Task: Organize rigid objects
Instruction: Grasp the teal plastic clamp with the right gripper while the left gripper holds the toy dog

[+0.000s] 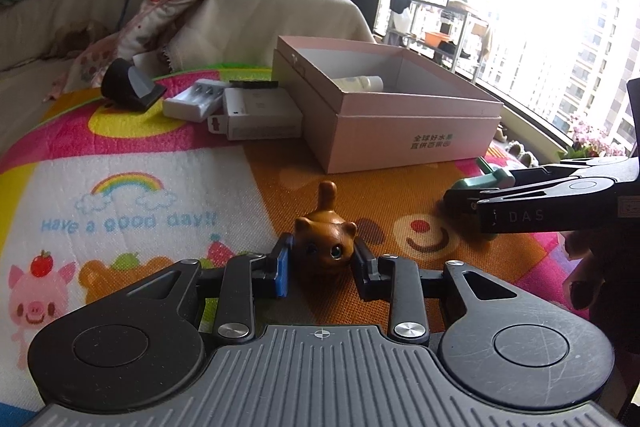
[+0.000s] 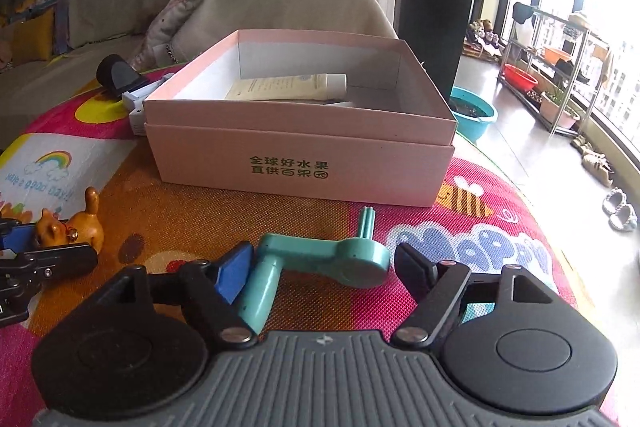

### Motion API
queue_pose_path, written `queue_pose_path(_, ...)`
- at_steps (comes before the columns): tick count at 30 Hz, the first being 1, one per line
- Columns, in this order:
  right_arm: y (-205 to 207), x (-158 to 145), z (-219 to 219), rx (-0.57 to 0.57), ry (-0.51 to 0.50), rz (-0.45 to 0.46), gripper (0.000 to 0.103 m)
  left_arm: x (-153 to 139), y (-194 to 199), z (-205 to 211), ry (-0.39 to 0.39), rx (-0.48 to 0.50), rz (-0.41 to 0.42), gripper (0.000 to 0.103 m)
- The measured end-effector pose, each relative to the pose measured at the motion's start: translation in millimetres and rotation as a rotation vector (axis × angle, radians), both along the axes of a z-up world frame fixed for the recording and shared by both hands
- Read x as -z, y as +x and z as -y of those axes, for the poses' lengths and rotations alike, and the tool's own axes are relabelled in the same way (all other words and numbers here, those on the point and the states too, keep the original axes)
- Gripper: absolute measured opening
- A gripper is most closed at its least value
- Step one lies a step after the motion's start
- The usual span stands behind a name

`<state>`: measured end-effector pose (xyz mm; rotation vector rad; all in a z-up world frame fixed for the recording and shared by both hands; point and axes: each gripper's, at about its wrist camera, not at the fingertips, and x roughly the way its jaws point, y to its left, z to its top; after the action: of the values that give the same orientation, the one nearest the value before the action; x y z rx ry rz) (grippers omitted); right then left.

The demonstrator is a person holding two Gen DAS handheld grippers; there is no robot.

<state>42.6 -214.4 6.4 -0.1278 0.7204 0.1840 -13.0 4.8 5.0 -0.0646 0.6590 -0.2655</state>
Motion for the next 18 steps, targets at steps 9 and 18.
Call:
queue_pose_path(9, -5.0, -0.3, -1.3, -0.022, 0.001, 0.02, 0.072, -0.7, 0.9, 12.9, 0.089, -0.005, 0.011, 0.035)
queue_pose_path(18, -11.2, -3.6, -1.8, -0.062, -0.001, 0.016, 0.071, -2.4, -0.7, 10.9, 0.054, -0.021, 0.012, 0.033)
